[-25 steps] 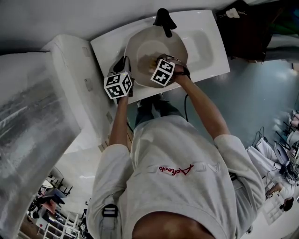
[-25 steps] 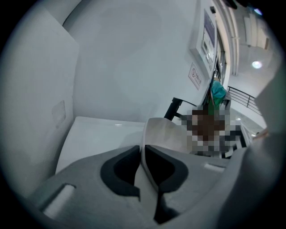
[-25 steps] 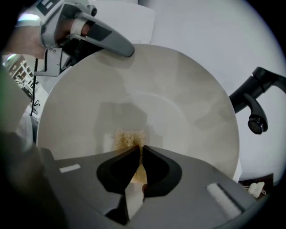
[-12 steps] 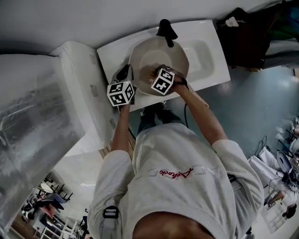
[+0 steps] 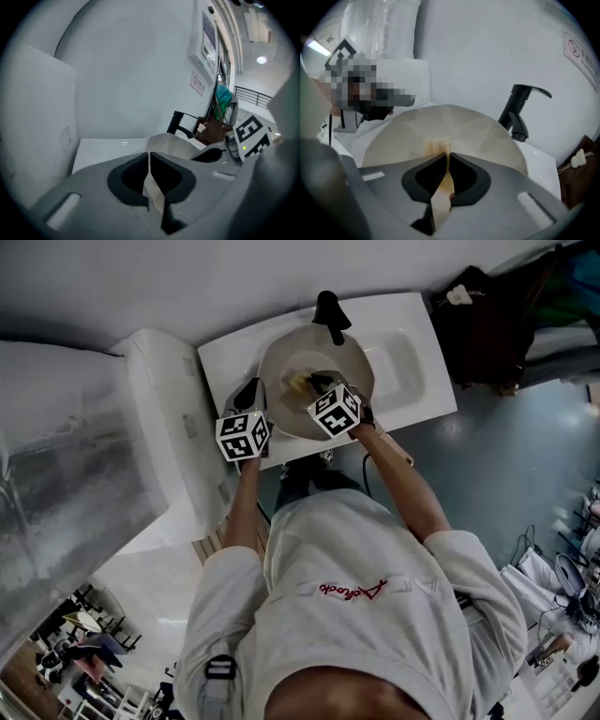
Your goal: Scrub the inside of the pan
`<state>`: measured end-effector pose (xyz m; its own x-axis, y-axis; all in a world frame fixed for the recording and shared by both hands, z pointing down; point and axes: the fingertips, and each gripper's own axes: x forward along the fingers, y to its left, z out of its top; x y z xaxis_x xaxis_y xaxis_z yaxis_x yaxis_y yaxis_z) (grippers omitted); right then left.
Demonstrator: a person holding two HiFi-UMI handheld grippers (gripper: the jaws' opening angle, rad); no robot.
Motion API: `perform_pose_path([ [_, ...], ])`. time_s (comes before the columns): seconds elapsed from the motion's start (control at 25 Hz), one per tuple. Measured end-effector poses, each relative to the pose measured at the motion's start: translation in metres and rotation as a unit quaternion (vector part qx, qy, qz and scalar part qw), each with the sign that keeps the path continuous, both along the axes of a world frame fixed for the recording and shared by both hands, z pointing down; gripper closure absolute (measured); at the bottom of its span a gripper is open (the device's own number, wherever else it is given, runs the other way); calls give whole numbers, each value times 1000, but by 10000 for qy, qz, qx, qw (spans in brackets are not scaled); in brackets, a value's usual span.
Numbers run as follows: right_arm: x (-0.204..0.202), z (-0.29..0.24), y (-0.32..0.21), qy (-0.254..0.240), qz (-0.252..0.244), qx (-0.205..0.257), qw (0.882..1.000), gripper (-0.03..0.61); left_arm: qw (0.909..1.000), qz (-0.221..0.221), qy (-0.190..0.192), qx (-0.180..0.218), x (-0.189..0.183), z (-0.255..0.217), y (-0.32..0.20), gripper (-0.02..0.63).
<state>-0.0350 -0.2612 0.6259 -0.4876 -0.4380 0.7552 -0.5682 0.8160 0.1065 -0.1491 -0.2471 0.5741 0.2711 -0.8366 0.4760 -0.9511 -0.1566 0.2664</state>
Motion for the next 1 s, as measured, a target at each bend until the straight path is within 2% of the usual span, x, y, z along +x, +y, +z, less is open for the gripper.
perform_pose_path([
  [0.2, 17, -30, -14, -662, 629, 225, 9956, 547, 9999, 25, -46, 122, 8, -12, 2, 614],
  [0.56, 54, -84, -31, -1660, 1416, 722, 9732, 548, 9993, 1, -121, 360, 23, -33, 13, 614],
  [0.8, 68, -108, -30, -2018, 1509, 974, 9628, 548, 9986, 57, -156, 510, 40, -45, 19, 614],
  [1.0, 75, -115, -25, -2020, 1494, 1128, 9613, 548, 9981, 16, -137, 607, 44, -54, 22, 614],
])
